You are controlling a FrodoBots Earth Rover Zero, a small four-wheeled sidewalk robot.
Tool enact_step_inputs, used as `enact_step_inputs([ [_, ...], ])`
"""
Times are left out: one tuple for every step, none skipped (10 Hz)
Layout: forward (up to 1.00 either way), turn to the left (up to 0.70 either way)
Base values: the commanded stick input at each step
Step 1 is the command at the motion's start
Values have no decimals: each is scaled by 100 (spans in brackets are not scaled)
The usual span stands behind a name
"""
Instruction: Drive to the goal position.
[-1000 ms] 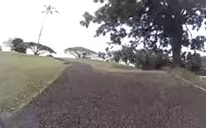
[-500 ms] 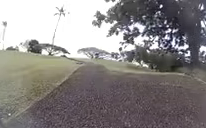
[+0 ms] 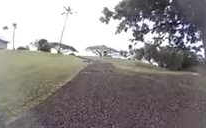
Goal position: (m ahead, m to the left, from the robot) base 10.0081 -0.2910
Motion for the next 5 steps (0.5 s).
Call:
enact_step_inputs([
  [85, 0],
  [85, 0],
  [85, 0],
  [85, 0],
  [85, -23],
])
